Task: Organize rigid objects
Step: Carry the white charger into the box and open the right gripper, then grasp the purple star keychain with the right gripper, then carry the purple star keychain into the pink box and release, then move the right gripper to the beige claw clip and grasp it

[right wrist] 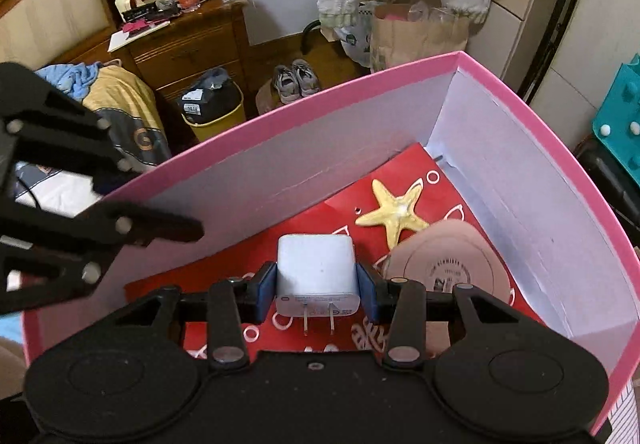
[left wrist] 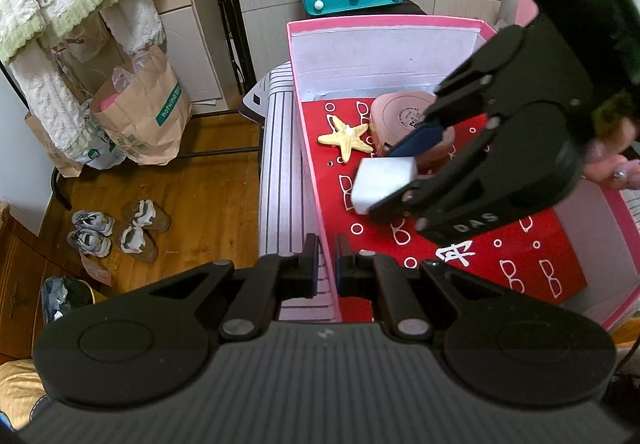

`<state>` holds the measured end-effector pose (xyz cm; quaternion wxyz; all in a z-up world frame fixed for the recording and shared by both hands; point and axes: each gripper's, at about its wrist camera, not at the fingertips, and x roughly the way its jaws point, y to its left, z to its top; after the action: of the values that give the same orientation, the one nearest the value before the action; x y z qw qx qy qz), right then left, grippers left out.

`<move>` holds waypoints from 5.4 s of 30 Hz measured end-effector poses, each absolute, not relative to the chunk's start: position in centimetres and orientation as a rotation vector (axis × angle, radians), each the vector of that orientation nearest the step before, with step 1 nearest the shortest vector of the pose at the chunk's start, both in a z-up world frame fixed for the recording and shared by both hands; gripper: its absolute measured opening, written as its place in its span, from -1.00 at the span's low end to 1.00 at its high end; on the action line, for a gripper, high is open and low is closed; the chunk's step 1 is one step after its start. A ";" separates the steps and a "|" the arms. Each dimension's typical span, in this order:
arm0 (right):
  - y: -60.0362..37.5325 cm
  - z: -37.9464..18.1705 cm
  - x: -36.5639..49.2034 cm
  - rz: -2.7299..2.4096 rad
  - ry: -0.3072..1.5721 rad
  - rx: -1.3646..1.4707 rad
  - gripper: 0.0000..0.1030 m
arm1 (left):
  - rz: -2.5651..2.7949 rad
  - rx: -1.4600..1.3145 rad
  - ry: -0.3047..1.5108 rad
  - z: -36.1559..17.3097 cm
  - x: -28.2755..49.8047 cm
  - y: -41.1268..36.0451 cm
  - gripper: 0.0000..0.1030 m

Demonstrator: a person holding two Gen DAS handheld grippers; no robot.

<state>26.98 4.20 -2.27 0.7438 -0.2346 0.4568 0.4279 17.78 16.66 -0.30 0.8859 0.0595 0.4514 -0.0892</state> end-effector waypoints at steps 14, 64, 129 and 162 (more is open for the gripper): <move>-3.4 4.0 23.4 0.928 0.837 -0.378 0.13 | -0.179 0.122 0.934 -0.3 17.8 16.4 -0.87; -18.6 -6.2 15.2 0.650 0.869 -0.312 0.10 | -0.131 0.156 0.923 -0.6 17.2 15.5 -0.88; -14.7 3.9 17.0 0.725 0.668 -0.307 0.20 | -0.153 0.291 0.942 0.2 16.6 14.7 -0.89; -23.7 -7.0 26.0 0.515 0.925 0.201 0.20 | -0.153 0.149 0.992 0.9 17.5 16.3 -0.90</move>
<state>26.04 -23.67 -7.03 0.8583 0.0956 0.4405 0.2450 17.54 16.25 0.90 0.8741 0.0711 0.4749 -0.0733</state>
